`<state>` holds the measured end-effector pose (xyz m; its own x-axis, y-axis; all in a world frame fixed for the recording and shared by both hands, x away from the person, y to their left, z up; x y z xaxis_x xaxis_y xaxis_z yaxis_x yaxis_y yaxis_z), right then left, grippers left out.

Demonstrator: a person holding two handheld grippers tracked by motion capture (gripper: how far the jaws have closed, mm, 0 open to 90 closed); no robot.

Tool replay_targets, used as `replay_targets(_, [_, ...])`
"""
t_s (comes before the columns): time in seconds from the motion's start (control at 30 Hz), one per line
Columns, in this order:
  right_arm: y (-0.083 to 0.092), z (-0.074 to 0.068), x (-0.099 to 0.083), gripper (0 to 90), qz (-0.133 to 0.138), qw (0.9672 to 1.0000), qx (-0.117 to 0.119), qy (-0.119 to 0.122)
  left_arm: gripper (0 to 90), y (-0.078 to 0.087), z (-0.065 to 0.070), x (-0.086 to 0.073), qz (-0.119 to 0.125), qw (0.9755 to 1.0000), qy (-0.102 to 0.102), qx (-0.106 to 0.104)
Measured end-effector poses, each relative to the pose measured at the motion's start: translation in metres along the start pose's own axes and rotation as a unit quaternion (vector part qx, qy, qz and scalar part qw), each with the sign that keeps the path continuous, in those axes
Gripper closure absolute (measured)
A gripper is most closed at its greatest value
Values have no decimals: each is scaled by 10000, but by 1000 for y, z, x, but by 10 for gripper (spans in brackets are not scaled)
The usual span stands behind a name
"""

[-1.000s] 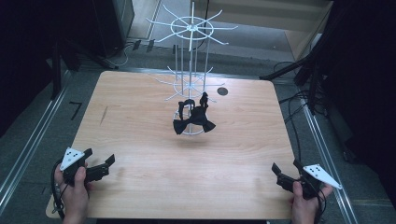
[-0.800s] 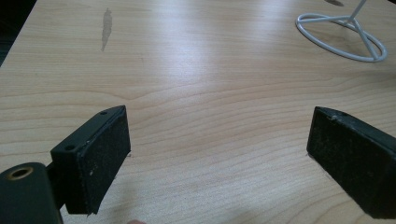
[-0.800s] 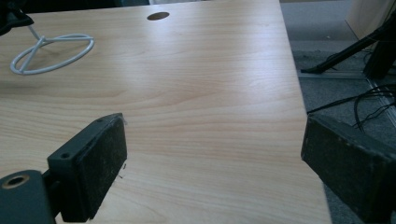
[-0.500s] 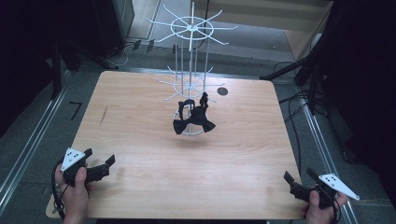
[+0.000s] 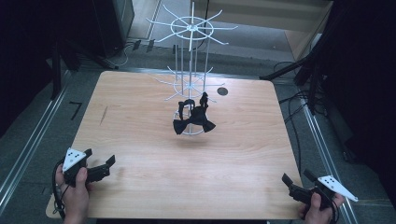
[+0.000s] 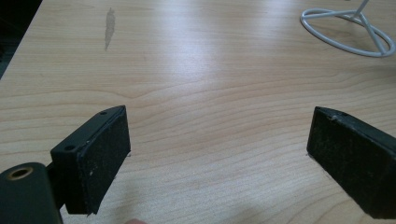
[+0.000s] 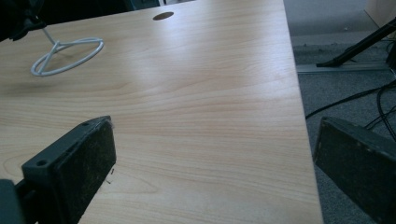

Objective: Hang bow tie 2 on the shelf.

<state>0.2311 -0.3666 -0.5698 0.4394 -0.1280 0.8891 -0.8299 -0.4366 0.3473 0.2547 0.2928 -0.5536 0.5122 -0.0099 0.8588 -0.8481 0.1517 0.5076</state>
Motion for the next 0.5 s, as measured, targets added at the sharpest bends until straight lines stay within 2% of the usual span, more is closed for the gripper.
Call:
replay_targets(0.07, [-2,-1,0,0,-33,10000,33,56,69,0,0,0,2,10000,-1,-14])
replay_targets(0.23, [-2,0,-2,0,-46,10000,67,-23,68,0,1,0,2,10000,-49,-16])
replay_targets(0.5, [-4,-3,-3,0,-109,9999,48,99,68,-1,1,0,-25,10000,-38,-15])
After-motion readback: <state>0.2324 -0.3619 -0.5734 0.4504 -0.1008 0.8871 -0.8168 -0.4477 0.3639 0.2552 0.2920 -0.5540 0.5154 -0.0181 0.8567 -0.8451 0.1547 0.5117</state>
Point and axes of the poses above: each handheld gripper's, and its own axes: y roughly backward along the jaws, x roughly out of its top, z roughly to its right, the point moved 6 cm from there along -y, roughly forward along the jaws, and after that the axes turned 6 degrees about x, right-handed, at the moved point
